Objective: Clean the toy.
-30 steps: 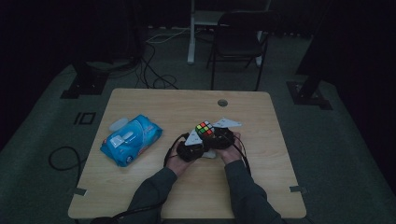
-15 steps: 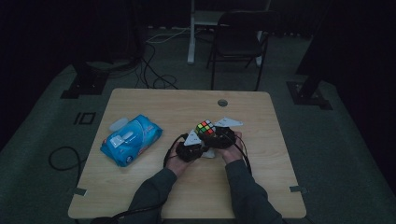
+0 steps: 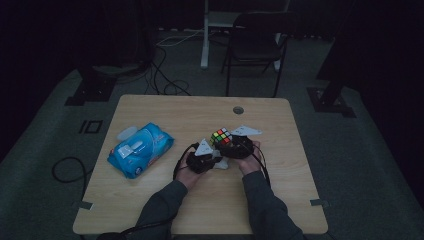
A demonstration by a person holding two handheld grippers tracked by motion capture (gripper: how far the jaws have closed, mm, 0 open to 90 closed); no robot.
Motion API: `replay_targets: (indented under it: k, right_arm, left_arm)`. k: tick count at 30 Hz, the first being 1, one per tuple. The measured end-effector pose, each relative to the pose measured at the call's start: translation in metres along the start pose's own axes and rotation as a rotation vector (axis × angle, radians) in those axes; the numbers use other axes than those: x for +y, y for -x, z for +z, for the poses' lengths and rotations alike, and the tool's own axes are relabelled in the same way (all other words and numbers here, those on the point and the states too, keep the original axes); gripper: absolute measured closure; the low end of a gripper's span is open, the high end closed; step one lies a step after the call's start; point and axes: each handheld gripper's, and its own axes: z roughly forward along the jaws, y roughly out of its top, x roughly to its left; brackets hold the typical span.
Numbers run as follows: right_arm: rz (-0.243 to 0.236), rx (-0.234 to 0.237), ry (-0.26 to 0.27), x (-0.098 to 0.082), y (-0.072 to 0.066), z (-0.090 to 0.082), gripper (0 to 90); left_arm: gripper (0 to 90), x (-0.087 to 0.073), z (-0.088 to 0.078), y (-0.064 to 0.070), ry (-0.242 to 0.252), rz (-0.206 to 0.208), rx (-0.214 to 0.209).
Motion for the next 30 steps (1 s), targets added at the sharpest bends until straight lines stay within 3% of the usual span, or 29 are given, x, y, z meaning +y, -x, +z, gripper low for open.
replay_targets:
  k: [19, 30]
  right_arm:
    - [0.005, 0.001, 0.0, -0.001, -0.004, 0.004, 34.1]
    - [0.005, -0.003, 0.0, -0.002, -0.002, 0.003, 34.1]
  left_arm:
    - [86.4, 0.011, 0.004, 0.007, 0.038, -0.003, -0.032]
    - [86.4, 0.011, 0.001, 0.007, 0.063, -0.011, -0.027]
